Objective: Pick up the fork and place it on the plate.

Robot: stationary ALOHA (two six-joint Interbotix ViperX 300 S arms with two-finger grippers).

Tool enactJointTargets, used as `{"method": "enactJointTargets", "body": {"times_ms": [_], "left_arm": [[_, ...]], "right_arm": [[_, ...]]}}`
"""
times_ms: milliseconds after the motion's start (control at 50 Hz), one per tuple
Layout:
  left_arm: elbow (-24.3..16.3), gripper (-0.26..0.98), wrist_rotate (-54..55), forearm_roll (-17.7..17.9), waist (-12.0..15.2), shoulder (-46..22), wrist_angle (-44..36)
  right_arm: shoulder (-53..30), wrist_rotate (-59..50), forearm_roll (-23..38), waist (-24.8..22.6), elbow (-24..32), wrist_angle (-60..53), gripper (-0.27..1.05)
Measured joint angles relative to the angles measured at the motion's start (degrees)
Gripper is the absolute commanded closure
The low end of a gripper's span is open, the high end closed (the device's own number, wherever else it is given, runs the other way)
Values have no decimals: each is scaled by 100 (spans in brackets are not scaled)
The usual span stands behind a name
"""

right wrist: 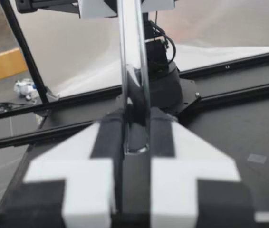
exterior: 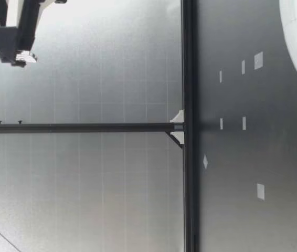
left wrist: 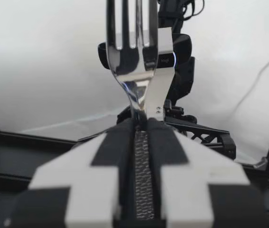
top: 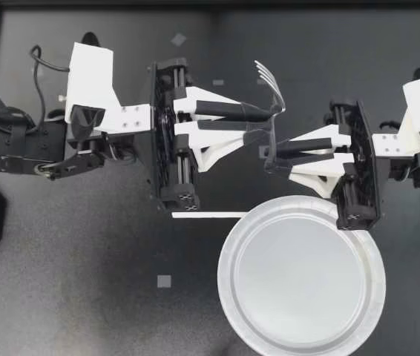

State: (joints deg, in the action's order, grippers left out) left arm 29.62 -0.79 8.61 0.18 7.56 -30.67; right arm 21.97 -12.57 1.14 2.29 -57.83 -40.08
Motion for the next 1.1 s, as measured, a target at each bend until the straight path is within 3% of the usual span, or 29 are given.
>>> {"method": "enactJointTargets", "body": {"times_ms": [300, 520, 680, 940, 1100], "left_arm": [[35, -17, 0, 0, 44, 0, 0], [105, -17, 0, -9, 0, 9, 0], [378, -17, 0, 0, 0, 132, 0], [1301, -16, 62, 0, 0, 826, -141], [1617, -16, 62, 0, 0, 1002, -325]], "right_arm": [[9, 26, 26, -26, 0, 9, 84], [62, 35, 9, 35, 0, 141, 84], [580, 149, 62, 422, 35, 1116, 84], [2320, 554, 343, 642, 483, 5265, 84], [3059, 571, 220, 642, 545, 7040, 84]]}}
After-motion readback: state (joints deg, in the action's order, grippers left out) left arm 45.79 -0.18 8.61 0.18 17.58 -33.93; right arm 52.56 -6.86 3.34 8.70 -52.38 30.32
